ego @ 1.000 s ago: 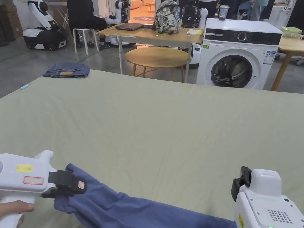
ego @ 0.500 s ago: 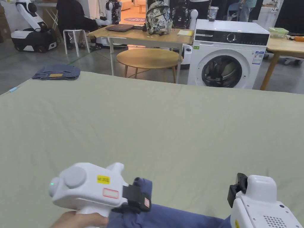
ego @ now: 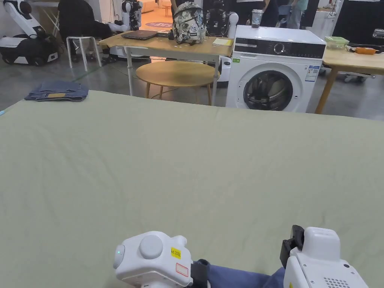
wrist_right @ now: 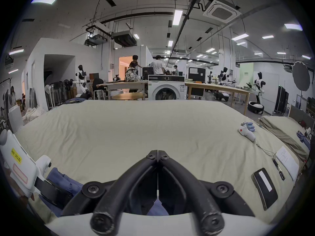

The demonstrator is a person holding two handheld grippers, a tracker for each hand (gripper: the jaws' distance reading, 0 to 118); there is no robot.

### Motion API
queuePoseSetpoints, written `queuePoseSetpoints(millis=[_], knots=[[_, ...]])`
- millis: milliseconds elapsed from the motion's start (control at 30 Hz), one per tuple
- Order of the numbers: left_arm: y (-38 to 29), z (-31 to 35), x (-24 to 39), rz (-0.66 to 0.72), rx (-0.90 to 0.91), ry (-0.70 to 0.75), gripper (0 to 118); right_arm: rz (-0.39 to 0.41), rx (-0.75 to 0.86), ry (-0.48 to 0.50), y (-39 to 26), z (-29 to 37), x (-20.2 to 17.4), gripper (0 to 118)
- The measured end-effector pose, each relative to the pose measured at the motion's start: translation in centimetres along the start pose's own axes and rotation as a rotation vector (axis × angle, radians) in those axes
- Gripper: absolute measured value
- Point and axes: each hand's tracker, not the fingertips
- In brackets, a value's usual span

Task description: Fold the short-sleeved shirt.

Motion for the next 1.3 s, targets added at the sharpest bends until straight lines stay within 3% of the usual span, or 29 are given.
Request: queuePoseSetpoints(millis=[67,233,267,333,367,467,633,867,1100,1300], knots=[[-0.1,0.9,0.5,-0.003,0.000,-0.020,38,0.003,-0.002,0.003,0.0,0.0,0.0,0],[0.1,4.6,0.7,-0.003,0.033,-0.151,38,0.009,0.003,0.008,0.0,0.3,0.2,0],[0.1,5.4,0.6,-0.003,0.044,-0.154,35,0.010,0.004,0.006,0.0,0.4,0.2,0],[-0.1,6.9,0.5,-0.043,0.099,-0.145,7,0.007,0.004,0.004,0.0,0.5,0.4,0],[0.3,7.2,0.2,-0.058,0.119,-0.145,4,0.004,0.003,0.003,-0.1,0.5,0.4,0],[0.6,7.5,-0.6,-0.032,0.151,-0.114,4,-0.003,0.002,-0.001,-0.2,0.6,0.6,0],[-0.1,3.8,-1.1,-0.073,0.051,0.031,2,-0.002,-0.005,-0.001,-0.5,0.6,0.7,0],[-2.3,-0.6,0.2,-0.043,-0.024,-0.225,2,0.002,-0.011,-0.008,-0.7,0.5,1.0,0],[-2.6,-5.1,0.4,-0.056,-0.012,-0.185,0,-0.011,-0.018,-0.016,-0.9,0.4,1.5,0],[-3.0,-5.0,0.6,-0.083,0.009,-0.164,0,-0.007,0.009,-0.020,-0.7,1.0,1.8,0]])
